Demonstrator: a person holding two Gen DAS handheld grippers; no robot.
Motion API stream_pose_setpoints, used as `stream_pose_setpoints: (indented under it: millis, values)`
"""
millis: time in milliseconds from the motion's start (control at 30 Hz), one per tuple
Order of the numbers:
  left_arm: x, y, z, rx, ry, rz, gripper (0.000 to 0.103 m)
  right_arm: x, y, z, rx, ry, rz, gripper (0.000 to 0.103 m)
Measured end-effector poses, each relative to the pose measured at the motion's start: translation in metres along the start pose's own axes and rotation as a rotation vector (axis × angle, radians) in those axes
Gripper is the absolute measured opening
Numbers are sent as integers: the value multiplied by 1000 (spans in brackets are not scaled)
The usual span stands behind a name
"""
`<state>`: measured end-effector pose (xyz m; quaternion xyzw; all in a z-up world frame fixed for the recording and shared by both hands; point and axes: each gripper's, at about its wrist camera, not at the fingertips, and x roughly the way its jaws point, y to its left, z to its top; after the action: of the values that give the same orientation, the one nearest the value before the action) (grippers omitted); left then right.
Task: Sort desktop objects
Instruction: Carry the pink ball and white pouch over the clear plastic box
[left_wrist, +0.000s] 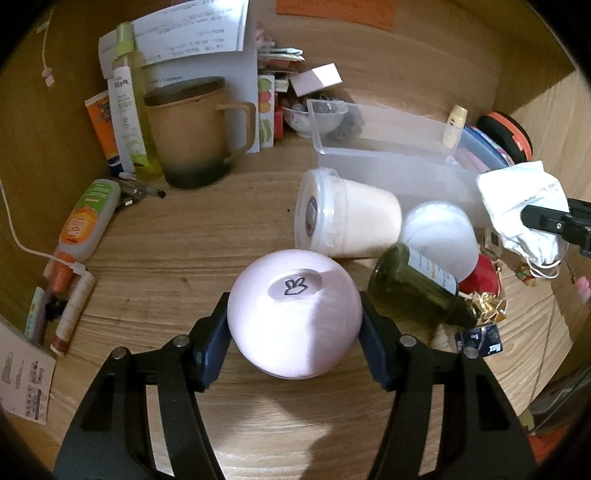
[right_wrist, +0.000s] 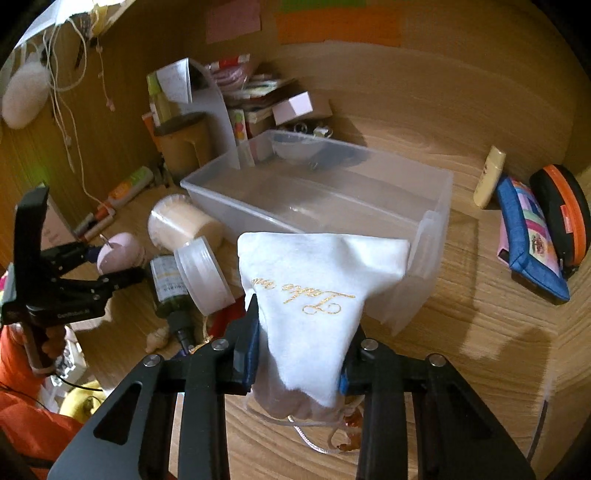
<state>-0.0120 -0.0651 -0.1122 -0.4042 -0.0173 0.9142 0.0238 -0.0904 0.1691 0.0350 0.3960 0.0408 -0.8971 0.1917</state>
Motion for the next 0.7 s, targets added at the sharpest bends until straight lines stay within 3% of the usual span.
stream_pose_setpoints:
  millis: [233, 700]
  values:
    - [-15, 8, 11, -18, -23, -10, 62, -23, -9, 10, 35, -43, 56, 29]
    - [-40, 12, 50, 7, -67, -67, 62, -54, -21, 26, 52, -113, 51, 29]
